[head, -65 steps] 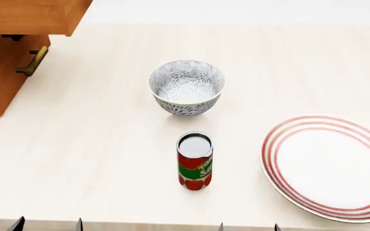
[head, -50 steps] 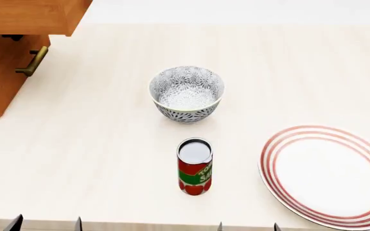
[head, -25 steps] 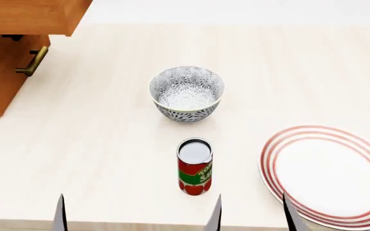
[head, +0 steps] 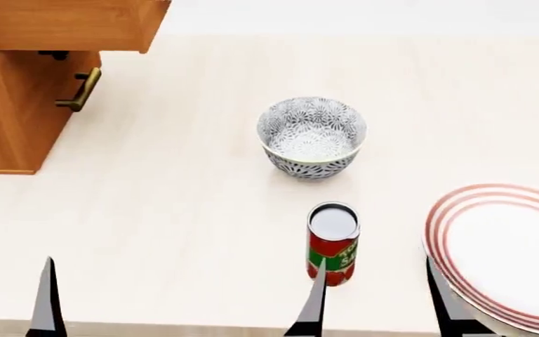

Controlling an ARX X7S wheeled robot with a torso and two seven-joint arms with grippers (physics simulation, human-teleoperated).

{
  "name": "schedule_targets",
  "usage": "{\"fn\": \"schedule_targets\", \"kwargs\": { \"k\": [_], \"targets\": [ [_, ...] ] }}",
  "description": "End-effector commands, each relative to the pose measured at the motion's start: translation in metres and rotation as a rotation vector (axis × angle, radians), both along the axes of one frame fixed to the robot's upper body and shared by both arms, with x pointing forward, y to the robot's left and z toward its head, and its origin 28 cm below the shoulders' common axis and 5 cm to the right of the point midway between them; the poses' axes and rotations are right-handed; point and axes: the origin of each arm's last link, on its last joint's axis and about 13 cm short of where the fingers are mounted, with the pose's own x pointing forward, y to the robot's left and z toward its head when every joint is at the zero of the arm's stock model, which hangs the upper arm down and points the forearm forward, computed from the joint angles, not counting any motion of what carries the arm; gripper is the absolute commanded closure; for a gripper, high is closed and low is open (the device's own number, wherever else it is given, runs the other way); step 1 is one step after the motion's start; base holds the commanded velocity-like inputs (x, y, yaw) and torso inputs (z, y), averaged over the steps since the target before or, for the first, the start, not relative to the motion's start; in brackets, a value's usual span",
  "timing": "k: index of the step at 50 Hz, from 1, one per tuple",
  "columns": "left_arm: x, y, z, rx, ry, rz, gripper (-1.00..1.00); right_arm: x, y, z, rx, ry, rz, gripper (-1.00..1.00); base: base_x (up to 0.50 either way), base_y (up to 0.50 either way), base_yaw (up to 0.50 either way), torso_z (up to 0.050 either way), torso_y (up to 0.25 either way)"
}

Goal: Put the bowl on top of the cabinet.

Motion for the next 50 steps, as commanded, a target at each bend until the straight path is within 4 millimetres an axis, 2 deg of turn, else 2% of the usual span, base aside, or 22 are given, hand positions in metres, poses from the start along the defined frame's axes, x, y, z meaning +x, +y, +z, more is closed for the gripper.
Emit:
{"fn": "schedule_targets", "kwargs": {
  "k": [1, 27, 47, 50],
  "targets": [
    [-0.0025, 0.0016, 0.0044, 0.006, -0.014, 0.004, -1.0, -0.0006, 0.0006, 0.0023, -0.001, -0.003, 0.01, -1.0, 0.0, 0.5, 0.0, 0.0, 0.0],
    [-0.0023, 0.002, -0.0025, 0.0, -0.013, -0.002, -1.0, -0.0003, 0.0033, 0.0024, -0.001, -0.004, 0.035, -1.0, 0.0, 0.5, 0.0, 0.0, 0.0],
    [-0.0062, -0.0028, 0.0005, 0.006, -0.008, -0.008, -1.0, -0.0016, 0.0027, 0.0003, 0.008, -0.005, 0.035, -1.0, 0.0, 0.5, 0.0, 0.0, 0.0],
    [-0.0065, -0.0037, 0.001, 0.007, -0.007, -0.011, -1.0, -0.0026, 0.0016, -0.0002, 0.03, -0.005, 0.036, -1.0, 0.0, 0.08, 0.0, 0.0, 0.0]
  ]
}}
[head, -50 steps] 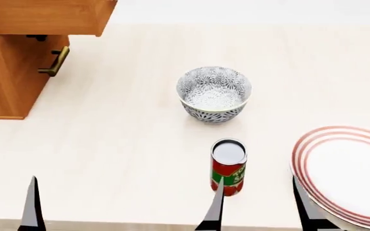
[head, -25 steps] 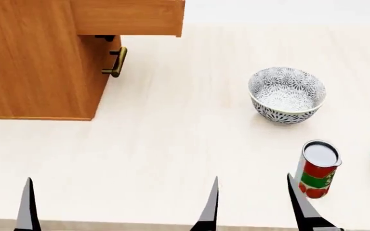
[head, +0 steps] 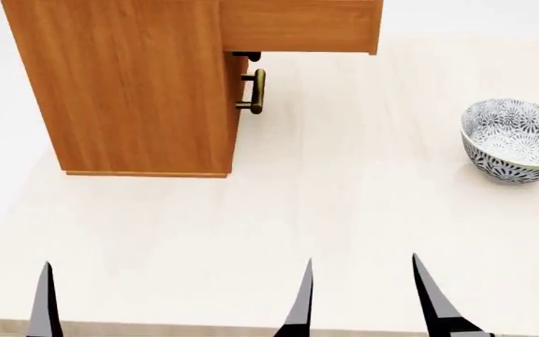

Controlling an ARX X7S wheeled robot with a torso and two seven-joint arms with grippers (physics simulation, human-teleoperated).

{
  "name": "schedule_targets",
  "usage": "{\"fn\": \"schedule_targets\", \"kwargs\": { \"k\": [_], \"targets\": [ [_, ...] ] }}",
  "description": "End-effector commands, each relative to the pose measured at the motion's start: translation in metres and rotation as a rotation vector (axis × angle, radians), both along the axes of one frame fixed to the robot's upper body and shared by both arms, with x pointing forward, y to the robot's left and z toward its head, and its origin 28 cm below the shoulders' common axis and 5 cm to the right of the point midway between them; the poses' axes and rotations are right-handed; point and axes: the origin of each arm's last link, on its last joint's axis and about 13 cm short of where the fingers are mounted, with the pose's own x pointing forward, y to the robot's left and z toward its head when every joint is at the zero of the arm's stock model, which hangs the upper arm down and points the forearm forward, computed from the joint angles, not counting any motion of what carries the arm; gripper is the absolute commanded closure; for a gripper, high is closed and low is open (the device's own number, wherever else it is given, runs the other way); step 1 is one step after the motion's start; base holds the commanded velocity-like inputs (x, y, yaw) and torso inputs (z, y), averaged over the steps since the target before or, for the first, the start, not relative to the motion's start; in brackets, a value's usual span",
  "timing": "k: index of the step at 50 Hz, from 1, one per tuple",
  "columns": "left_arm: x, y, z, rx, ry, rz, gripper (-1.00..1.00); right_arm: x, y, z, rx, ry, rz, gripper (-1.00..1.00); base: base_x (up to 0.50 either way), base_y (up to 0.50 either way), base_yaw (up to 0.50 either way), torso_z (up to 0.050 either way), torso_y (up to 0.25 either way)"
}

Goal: Put the bowl on top of the cabinet.

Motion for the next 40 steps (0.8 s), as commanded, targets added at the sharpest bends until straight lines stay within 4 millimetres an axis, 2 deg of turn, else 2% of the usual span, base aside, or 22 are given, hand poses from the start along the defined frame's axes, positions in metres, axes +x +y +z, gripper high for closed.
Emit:
{"fn": "schedule_targets", "kwargs": {
  "k": [1, 18, 40],
  "targets": [
    [-0.0017, -0.0038, 0.0012, -0.002, 0.005, -0.011, -1.0, -0.0017, -0.0023, -0.0026, 0.018, 0.0, -0.005, -1.0, 0.0, 0.0, 0.0, 0.0, 0.0],
    [0.0007, -0.0037, -0.0018, 0.002, 0.007, -0.02, -1.0, -0.001, -0.0022, -0.0034, 0.018, 0.01, 0.002, -1.0, 0.06, 0.0, 0.0, 0.0, 0.0],
    [-0.0017, -0.0023, -0.0029, -0.002, 0.003, -0.016, -1.0, -0.001, -0.0014, -0.0042, 0.011, 0.014, -0.001, -1.0, 0.41, 0.02, 0.0, 0.0, 0.0]
  ]
}}
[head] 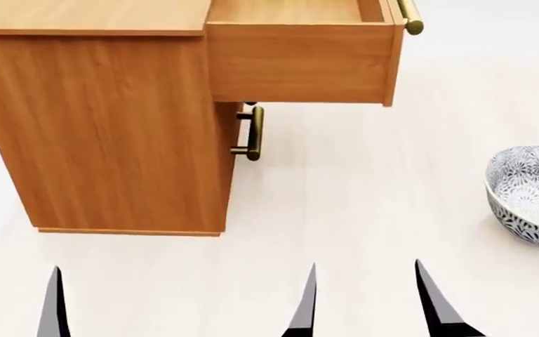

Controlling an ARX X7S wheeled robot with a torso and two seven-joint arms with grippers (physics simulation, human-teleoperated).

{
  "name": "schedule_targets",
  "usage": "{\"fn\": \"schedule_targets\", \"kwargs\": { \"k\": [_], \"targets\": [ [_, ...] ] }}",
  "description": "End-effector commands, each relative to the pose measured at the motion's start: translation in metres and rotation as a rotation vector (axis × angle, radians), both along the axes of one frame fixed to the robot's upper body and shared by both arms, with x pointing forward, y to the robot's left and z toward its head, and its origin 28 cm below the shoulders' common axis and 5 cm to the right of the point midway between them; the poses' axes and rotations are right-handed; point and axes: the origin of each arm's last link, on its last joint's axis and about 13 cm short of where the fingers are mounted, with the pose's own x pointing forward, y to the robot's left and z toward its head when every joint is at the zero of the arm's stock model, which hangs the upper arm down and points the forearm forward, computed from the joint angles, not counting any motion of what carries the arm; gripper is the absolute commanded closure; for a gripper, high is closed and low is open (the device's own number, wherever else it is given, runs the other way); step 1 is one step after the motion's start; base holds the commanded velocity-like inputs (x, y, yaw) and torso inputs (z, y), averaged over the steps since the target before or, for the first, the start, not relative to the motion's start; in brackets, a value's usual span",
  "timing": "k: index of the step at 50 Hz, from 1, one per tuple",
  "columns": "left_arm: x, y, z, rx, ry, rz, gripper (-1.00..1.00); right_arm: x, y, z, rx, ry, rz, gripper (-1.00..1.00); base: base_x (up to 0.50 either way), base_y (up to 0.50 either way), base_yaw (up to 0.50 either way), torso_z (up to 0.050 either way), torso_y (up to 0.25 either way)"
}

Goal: Put the bowl on top of the cabinet.

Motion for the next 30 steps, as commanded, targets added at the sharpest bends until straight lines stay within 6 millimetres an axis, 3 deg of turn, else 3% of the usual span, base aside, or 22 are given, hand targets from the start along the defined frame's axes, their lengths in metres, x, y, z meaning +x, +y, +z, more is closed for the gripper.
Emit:
{"fn": "schedule_targets", "kwargs": {
  "k": [1, 12, 24, 30],
  "targets": [
    [-0.0019, -0.0001, 0.0009, 0.0, -0.002, 0.002, -1.0, -0.0002, 0.0008, -0.0003, -0.006, 0.006, -0.002, -1.0, 0.11, 0.46, 0.0, 0.0, 0.0],
    [-0.0029, -0.0018, 0.0009, 0.001, 0.001, -0.001, -1.0, 0.0005, -0.0006, -0.0027, 0.012, 0.009, -0.004, -1.0, 0.22, 0.23, 0.0, 0.0, 0.0],
    [-0.0042, -0.0006, -0.0009, 0.003, 0.0, -0.002, -1.0, -0.0009, -0.0007, -0.0005, 0.016, 0.009, -0.01, -1.0, 0.37, 0.01, 0.0, 0.0, 0.0],
    [-0.0072, -0.0012, 0.0006, 0.005, -0.005, -0.003, -1.0, 0.0002, -0.0013, -0.0012, 0.018, 0.01, -0.009, -1.0, 0.06, 0.0, 0.0, 0.0, 0.0]
  ]
}}
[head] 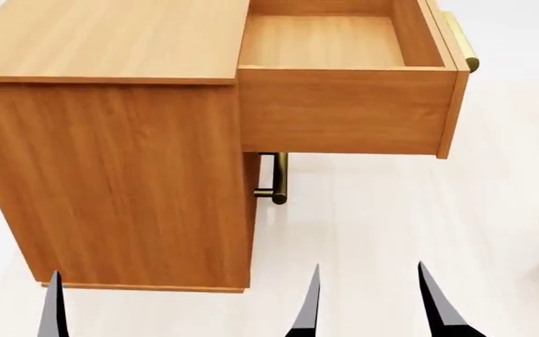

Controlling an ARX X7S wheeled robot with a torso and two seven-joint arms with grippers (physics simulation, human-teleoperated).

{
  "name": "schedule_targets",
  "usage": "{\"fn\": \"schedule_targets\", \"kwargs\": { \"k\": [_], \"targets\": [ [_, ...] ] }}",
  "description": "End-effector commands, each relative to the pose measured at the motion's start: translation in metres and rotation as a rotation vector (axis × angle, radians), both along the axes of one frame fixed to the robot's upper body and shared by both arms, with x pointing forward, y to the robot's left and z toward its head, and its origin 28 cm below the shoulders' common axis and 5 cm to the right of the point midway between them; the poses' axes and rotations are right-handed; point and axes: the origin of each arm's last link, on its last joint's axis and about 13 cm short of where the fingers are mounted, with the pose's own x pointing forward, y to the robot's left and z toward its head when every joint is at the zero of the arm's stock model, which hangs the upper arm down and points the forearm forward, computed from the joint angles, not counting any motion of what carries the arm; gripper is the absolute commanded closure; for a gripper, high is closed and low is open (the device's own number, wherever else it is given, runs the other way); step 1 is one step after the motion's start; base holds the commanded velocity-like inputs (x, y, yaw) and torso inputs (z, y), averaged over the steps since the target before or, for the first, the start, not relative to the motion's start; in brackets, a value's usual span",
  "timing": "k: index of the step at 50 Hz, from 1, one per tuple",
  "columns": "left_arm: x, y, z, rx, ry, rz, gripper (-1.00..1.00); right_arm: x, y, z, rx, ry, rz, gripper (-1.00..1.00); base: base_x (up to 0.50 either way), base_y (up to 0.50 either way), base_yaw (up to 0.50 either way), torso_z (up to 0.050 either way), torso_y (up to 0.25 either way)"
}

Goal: Put the bowl on top of the cabinet.

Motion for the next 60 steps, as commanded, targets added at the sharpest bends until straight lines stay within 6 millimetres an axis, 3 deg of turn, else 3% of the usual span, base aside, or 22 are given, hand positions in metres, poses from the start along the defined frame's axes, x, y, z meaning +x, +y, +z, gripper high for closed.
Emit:
{"fn": "schedule_targets", "kwargs": {
  "k": [1, 26, 43, 60],
  "targets": [
    [-0.003, 0.0, 0.0, 0.004, -0.004, -0.001, -1.0, 0.0, 0.0, 0.001, 0.003, 0.003, -0.002, -1.0, 0.0, 0.0, 0.0, 0.0, 0.0],
    [-0.008, 0.0, 0.0, 0.002, -0.012, 0.0, -1.0, 0.001, -0.002, -0.002, 0.0, 0.015, -0.017, -1.0, 0.21, 0.0, 0.0, 0.0, 0.001],
    [-0.026, 0.006, -0.007, -0.018, -0.02, 0.047, -1.0, 0.0, -0.027, 0.003, -0.035, 0.052, -0.149, -1.0, 0.0, 0.0, 0.0, 0.0, 0.0],
    [-0.021, 0.006, 0.0, -0.014, -0.048, 0.071, -1.0, -0.008, -0.055, 0.015, -0.101, 0.067, -0.351, -1.0, 0.0, 0.0, 0.0, 0.0, 0.0]
  ]
}}
